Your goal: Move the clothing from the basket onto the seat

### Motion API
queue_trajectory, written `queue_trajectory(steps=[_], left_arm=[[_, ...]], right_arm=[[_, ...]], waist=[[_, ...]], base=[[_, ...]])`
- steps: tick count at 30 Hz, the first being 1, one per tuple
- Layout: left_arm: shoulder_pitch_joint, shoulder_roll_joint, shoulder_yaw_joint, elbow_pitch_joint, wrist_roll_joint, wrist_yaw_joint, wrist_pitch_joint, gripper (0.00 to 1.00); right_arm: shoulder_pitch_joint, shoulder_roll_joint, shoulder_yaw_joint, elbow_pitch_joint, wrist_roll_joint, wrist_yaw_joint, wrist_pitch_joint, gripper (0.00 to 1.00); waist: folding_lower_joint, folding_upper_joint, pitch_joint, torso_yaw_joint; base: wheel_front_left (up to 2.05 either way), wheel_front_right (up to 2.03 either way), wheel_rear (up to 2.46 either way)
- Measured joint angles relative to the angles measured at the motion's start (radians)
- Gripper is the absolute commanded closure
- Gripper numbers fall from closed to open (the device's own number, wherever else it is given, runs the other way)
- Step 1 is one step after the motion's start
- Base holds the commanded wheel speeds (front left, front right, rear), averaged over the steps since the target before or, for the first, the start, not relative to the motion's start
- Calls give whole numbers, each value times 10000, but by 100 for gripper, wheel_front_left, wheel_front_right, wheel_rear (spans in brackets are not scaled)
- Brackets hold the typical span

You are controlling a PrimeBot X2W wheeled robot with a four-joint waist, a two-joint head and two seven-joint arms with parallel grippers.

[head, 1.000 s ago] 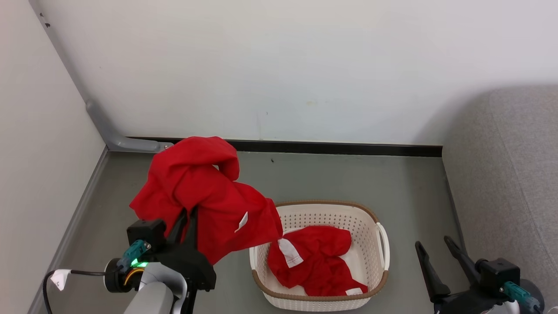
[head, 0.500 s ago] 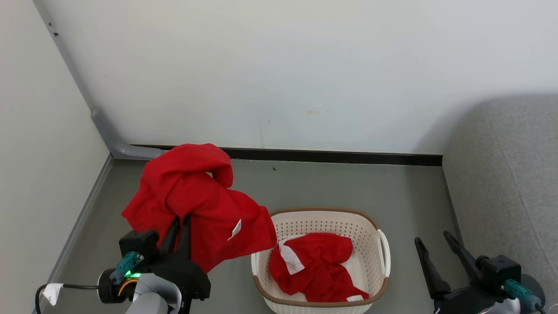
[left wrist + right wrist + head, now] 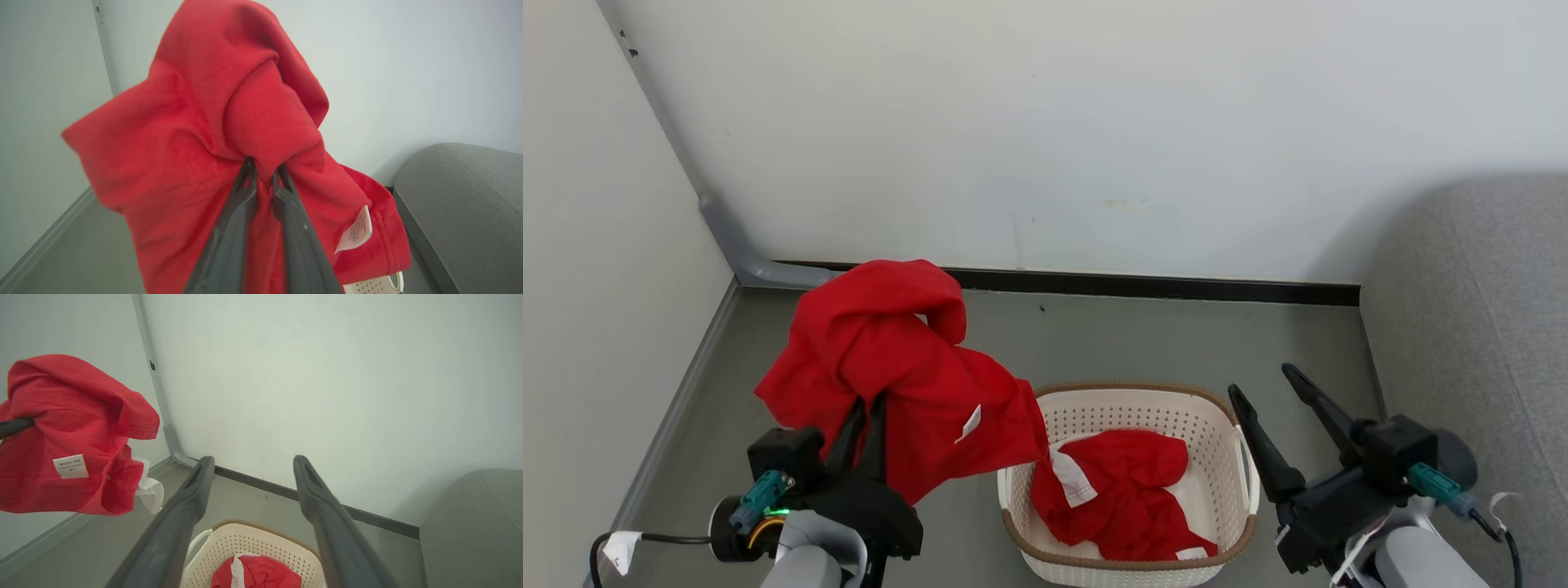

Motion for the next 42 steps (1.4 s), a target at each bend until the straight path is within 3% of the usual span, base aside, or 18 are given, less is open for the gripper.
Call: queue_trajectory(steps=[5,11,21,42], left_arm=[[-2,-29,-90,-169,19,-2,0,100],[-34,-94,-291,-364,90,-12,0,100],[-383,-263,-690,-604,163,-184,0,100],[-435,-378,-1450,-1615,251,-453,102,100]], right_arm=[[-675,-4,832,-44,201,0,0,0],[-1739,40,2729,-12,581,0,0,0],[-3309,67,5062,686,1087,2,-2,0],[-4985,81,7074,2217,2071,2,-2,0]], waist=[[0,0,64,24],[0,0,185,109],[1,0,382,531],[1,0,832,1045]], base=[[0,0,0],[0,0,0],[0,0,0],[0,0,0]])
